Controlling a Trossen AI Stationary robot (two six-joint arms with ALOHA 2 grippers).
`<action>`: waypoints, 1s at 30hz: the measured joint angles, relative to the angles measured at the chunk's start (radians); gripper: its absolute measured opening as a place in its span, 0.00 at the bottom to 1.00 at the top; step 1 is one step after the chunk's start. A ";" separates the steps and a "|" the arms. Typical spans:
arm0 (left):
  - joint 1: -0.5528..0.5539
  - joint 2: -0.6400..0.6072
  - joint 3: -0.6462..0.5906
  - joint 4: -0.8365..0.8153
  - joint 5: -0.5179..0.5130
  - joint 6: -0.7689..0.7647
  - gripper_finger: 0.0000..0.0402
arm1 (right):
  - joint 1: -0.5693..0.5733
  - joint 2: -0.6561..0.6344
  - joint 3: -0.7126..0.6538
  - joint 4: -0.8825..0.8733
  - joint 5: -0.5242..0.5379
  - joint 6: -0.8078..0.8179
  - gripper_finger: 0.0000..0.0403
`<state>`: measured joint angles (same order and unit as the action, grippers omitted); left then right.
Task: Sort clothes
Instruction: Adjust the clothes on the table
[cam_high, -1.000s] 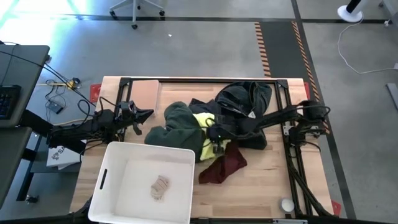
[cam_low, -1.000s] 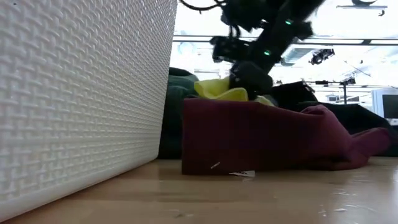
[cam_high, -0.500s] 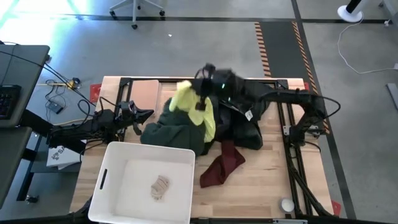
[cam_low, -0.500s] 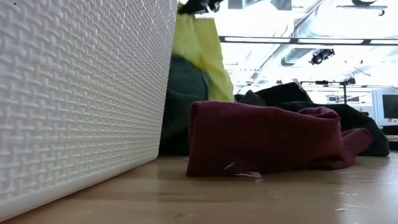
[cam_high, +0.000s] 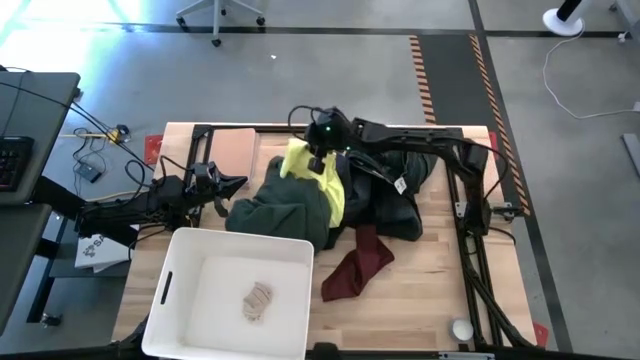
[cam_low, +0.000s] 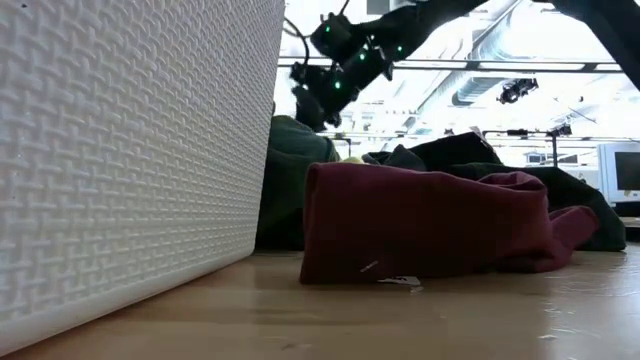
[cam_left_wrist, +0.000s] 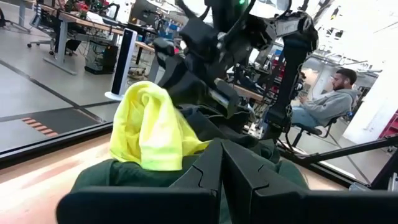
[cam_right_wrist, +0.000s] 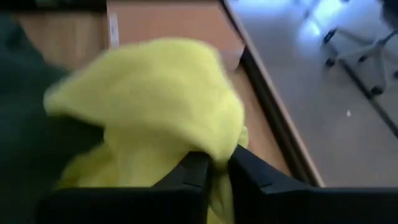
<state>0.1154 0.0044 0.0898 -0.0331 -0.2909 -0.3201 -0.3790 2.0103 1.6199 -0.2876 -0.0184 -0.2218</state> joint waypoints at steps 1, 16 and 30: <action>0.000 0.000 0.000 0.000 0.000 0.000 0.01 | -0.002 0.000 0.000 -0.026 -0.008 0.001 0.17; 0.000 0.000 0.000 -0.009 -0.006 0.007 0.01 | 0.205 -0.339 0.002 -0.632 -0.010 -0.090 0.54; 0.000 0.000 0.000 -0.007 -0.007 0.010 0.01 | 0.294 -0.342 -0.547 -0.318 0.197 -0.019 0.52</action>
<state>0.1154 0.0045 0.0898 -0.0402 -0.2981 -0.3099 -0.0853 1.6680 1.0725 -0.6061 0.1783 -0.2403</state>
